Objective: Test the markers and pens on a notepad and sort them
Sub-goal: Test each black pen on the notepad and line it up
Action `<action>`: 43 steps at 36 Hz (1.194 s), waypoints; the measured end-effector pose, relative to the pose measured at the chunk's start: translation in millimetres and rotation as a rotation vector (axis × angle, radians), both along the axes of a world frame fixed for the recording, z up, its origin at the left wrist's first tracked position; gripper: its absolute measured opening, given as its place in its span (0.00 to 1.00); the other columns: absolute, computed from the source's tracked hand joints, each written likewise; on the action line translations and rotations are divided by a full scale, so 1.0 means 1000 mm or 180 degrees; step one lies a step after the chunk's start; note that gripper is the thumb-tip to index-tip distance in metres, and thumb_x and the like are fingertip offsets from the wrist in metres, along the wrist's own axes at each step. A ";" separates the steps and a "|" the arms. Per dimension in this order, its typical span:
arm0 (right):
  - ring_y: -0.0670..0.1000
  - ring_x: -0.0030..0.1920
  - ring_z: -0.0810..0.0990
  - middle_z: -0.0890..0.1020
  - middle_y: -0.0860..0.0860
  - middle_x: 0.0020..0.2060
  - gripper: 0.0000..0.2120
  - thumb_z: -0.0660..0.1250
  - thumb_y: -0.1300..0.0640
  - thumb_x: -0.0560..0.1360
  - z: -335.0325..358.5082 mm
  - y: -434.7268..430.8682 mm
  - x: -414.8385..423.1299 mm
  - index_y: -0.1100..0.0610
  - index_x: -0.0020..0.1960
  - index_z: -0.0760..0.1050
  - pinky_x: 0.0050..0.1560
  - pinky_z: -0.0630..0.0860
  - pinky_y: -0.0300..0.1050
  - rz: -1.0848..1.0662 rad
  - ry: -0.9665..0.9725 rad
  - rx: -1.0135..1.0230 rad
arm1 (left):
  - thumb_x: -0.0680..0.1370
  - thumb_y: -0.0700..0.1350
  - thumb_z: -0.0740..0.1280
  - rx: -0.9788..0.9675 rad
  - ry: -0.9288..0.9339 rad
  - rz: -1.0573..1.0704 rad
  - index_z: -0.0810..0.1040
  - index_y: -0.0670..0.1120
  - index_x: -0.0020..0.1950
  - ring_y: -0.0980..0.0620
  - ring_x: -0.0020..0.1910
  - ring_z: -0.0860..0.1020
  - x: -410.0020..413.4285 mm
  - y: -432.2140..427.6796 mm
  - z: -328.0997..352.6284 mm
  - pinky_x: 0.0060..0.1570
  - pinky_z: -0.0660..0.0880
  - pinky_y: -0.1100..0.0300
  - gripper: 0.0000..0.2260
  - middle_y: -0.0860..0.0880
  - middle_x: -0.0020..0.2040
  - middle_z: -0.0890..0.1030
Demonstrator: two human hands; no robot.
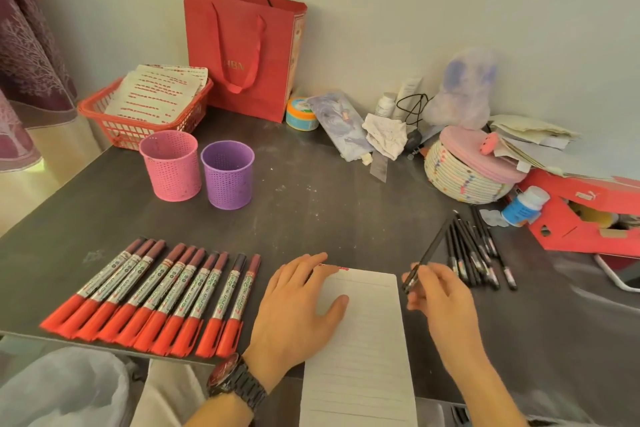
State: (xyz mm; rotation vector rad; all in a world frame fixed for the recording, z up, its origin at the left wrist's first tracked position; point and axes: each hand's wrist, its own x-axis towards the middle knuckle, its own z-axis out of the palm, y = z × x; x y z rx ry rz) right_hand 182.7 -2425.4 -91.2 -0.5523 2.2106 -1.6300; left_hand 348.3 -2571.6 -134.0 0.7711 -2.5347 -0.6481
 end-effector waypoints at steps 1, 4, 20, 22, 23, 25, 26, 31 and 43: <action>0.48 0.32 0.79 0.86 0.55 0.39 0.12 0.62 0.56 0.83 -0.003 0.002 0.013 0.50 0.45 0.82 0.42 0.81 0.51 0.0054 -0.0113 -0.0147 | 0.78 0.66 0.55 -0.0006 0.0105 -0.0056 0.69 0.62 0.70 0.59 0.76 0.58 0.000 0.000 0.000 0.75 0.50 0.59 0.23 0.64 0.74 0.65; 0.51 0.34 0.81 0.86 0.57 0.42 0.14 0.61 0.63 0.82 -0.007 0.005 0.042 0.51 0.44 0.81 0.39 0.81 0.44 0.0226 -0.0295 -0.0551 | 0.78 0.66 0.60 -0.0118 0.0422 -0.0285 0.72 0.61 0.68 0.60 0.73 0.64 0.002 0.003 0.001 0.73 0.59 0.56 0.21 0.64 0.70 0.70; 0.49 0.29 0.77 0.83 0.56 0.33 0.06 0.68 0.53 0.77 -0.012 0.004 0.060 0.50 0.43 0.82 0.31 0.76 0.40 0.0600 -0.0163 -0.0717 | 0.82 0.53 0.61 -0.0734 0.0407 -0.0780 0.79 0.52 0.56 0.55 0.44 0.76 0.010 0.015 0.006 0.41 0.75 0.57 0.10 0.57 0.47 0.79; 0.49 0.29 0.77 0.84 0.56 0.34 0.06 0.68 0.52 0.77 -0.014 0.004 0.061 0.48 0.43 0.82 0.31 0.75 0.40 0.0670 -0.0118 -0.0676 | 0.81 0.52 0.61 -0.0581 0.0325 -0.0796 0.77 0.53 0.56 0.55 0.44 0.74 0.011 0.015 0.009 0.41 0.73 0.58 0.08 0.57 0.47 0.77; 0.49 0.29 0.77 0.85 0.56 0.35 0.06 0.69 0.51 0.77 -0.015 0.003 0.062 0.48 0.43 0.83 0.32 0.75 0.39 0.0718 -0.0117 -0.0650 | 0.81 0.52 0.60 -0.0546 0.0284 -0.0814 0.77 0.52 0.55 0.55 0.43 0.73 0.010 0.015 0.009 0.41 0.72 0.58 0.08 0.57 0.47 0.76; 0.49 0.30 0.78 0.85 0.55 0.36 0.06 0.69 0.49 0.76 -0.016 0.004 0.063 0.49 0.44 0.83 0.32 0.76 0.39 0.0788 -0.0145 -0.0593 | 0.81 0.52 0.59 -0.0564 0.0196 -0.0862 0.77 0.51 0.52 0.55 0.41 0.72 0.009 0.016 0.009 0.39 0.71 0.58 0.09 0.56 0.44 0.75; 0.49 0.31 0.79 0.84 0.55 0.35 0.07 0.69 0.49 0.76 -0.017 0.004 0.063 0.49 0.43 0.83 0.33 0.76 0.39 0.0794 -0.0172 -0.0584 | 0.82 0.53 0.59 -0.0582 0.0171 -0.0874 0.76 0.51 0.48 0.55 0.39 0.71 0.008 0.016 0.009 0.37 0.71 0.58 0.10 0.56 0.41 0.74; 0.47 0.31 0.77 0.81 0.54 0.29 0.09 0.69 0.51 0.75 -0.018 0.006 0.061 0.55 0.40 0.81 0.33 0.75 0.38 0.0811 -0.0302 -0.0677 | 0.82 0.58 0.56 -0.0697 0.0206 -0.0853 0.66 0.51 0.35 0.56 0.28 0.66 0.003 0.016 0.007 0.28 0.67 0.59 0.19 0.56 0.30 0.69; 0.49 0.27 0.72 0.75 0.54 0.25 0.10 0.68 0.53 0.76 -0.019 0.007 0.056 0.57 0.39 0.81 0.33 0.73 0.38 0.0538 -0.0402 -0.1071 | 0.78 0.68 0.59 -0.0812 0.0431 -0.0659 0.61 0.52 0.31 0.57 0.29 0.64 0.002 0.012 0.003 0.29 0.62 0.63 0.25 0.59 0.28 0.63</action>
